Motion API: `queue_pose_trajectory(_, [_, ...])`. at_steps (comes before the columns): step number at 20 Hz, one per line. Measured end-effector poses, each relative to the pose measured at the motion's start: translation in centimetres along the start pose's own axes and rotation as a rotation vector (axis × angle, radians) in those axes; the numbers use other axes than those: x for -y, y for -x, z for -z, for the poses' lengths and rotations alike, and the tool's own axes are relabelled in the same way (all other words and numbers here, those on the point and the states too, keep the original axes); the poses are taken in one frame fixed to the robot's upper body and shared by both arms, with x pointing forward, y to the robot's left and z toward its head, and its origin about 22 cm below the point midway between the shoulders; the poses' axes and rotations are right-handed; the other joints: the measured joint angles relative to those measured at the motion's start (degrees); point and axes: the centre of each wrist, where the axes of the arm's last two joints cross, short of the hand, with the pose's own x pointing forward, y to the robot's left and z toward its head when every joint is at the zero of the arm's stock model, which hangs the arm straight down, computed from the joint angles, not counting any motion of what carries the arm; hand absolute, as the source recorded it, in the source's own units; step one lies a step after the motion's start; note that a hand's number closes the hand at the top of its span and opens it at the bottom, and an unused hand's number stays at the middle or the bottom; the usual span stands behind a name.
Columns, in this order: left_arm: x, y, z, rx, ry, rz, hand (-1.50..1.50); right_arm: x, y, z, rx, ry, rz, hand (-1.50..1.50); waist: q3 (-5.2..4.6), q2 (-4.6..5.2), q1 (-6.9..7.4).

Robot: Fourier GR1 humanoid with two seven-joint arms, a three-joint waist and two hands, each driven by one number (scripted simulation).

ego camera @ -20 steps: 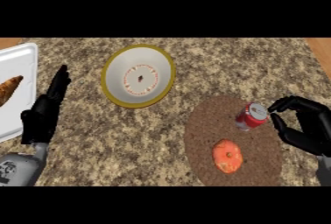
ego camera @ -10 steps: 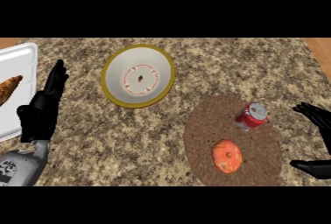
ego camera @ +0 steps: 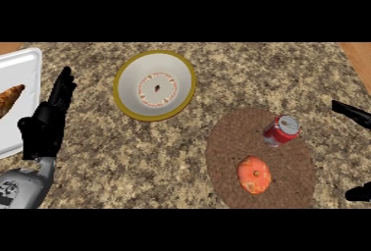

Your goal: Pick the squash from the placemat and place it in the bowl

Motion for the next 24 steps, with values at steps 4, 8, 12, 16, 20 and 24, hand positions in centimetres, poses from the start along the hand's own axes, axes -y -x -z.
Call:
queue_pose_trajectory(4, [-0.4,-0.1,0.1,-0.001,0.000,0.005,0.00,-0.9,-2.6,2.4,-0.060,-0.123,-0.100,-1.50,-0.01,0.02,0.09])
queue_pose_trajectory(8, [-0.7,-0.2,0.1,0.001,-0.001,0.003,0.00,-2.9,-4.6,4.7,-0.092,-0.224,-0.138,-1.50,0.02,0.07,0.18])
queue_pose_trajectory(12, [-0.2,-0.4,-0.1,-0.002,0.000,0.004,0.00,-5.1,-5.9,6.4,-0.117,-0.314,-0.171,-1.50,0.04,0.10,0.20])
queue_pose_trajectory(16, [0.0,-0.2,0.0,-0.001,-0.007,0.000,0.00,-6.9,-7.3,7.5,-0.159,-0.389,-0.216,-1.50,0.05,0.12,0.09])
queue_pose_trajectory(20, [-0.4,0.0,0.0,-0.002,-0.001,0.004,0.00,-8.8,-6.8,7.8,-0.233,-0.458,-0.277,-1.50,0.06,0.14,0.17])
queue_pose_trajectory(24, [-0.1,-0.4,0.0,-0.002,0.005,0.002,0.00,-10.2,-5.5,7.9,-0.296,-0.490,-0.322,-1.50,0.08,0.16,0.12])
